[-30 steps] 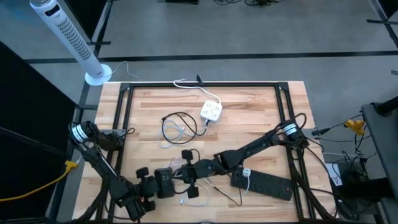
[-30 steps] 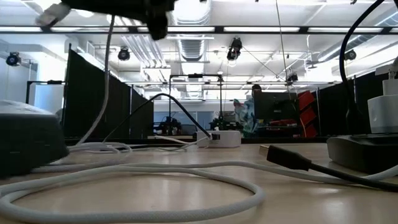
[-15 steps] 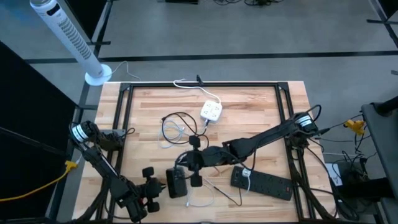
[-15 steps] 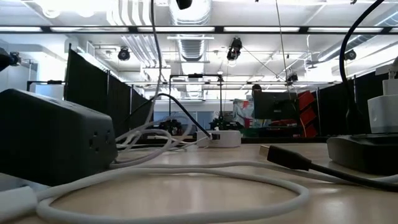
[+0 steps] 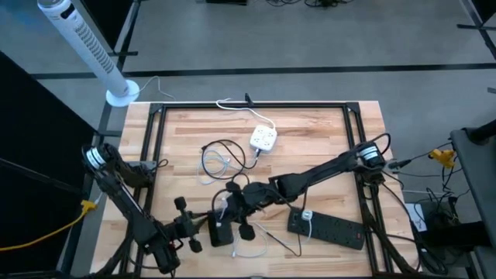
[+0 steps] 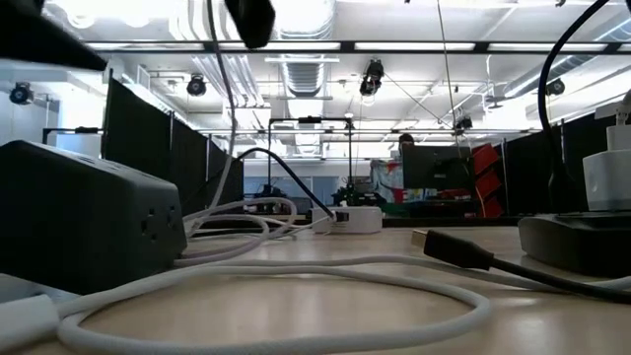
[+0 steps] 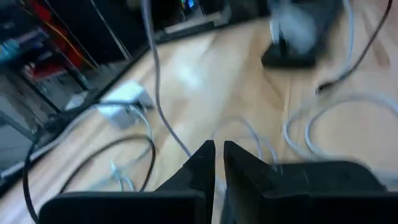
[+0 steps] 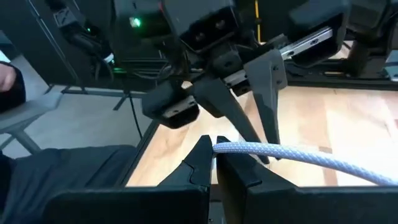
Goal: Plug in charger cables
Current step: Insert the white charger cable into the black outlet
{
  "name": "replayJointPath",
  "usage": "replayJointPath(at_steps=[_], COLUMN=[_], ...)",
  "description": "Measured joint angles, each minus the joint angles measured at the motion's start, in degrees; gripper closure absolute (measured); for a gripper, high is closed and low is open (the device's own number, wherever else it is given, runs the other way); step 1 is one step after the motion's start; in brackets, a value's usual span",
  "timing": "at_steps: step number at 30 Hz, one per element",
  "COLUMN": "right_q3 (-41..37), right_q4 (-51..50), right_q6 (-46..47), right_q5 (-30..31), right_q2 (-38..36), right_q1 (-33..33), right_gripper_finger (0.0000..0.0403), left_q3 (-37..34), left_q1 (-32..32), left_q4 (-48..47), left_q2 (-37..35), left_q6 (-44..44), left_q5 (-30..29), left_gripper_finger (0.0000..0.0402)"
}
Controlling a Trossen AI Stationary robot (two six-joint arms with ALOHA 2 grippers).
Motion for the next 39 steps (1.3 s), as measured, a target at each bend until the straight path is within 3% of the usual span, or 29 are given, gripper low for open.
replayJointPath(at_steps=[7,16,27,32,36,39], right_q3=[0.0,0.1,0.1,0.0,-0.6,-3.7], right_q4=[3.3,1.8,1.1,-1.4,-3.2,0.7], right_q6=[-1.8,-2.7,-3.9,-9.3,-13.7,-14.4], right_q5=[0.7,3.9,6.0,8.3,18.4,21.8], right_q2=[1.5,1.5,1.5,0.7,0.8,1.3], right_q1=[0.0,-0.1,0.0,0.7,2.3,3.4], right_gripper_finger=[0.0403,0.0403,0.0403,0.0403,0.0403,0.0403], left_q3=[0.0,-0.1,-0.1,0.0,0.0,-0.8], left_q1=[1.6,2.1,2.1,2.1,2.0,1.9], left_q4=[14.7,29.1,30.6,26.1,14.0,6.4], left_q2=[0.7,0.5,0.4,0.3,0.3,0.3], left_q6=[13.7,34.1,35.7,28.6,9.5,-3.1], left_q5=[3.9,2.6,3.0,6.5,11.7,14.4], left_gripper_finger=[0.0378,0.0378,0.0378,0.0378,0.0378,0.0378])
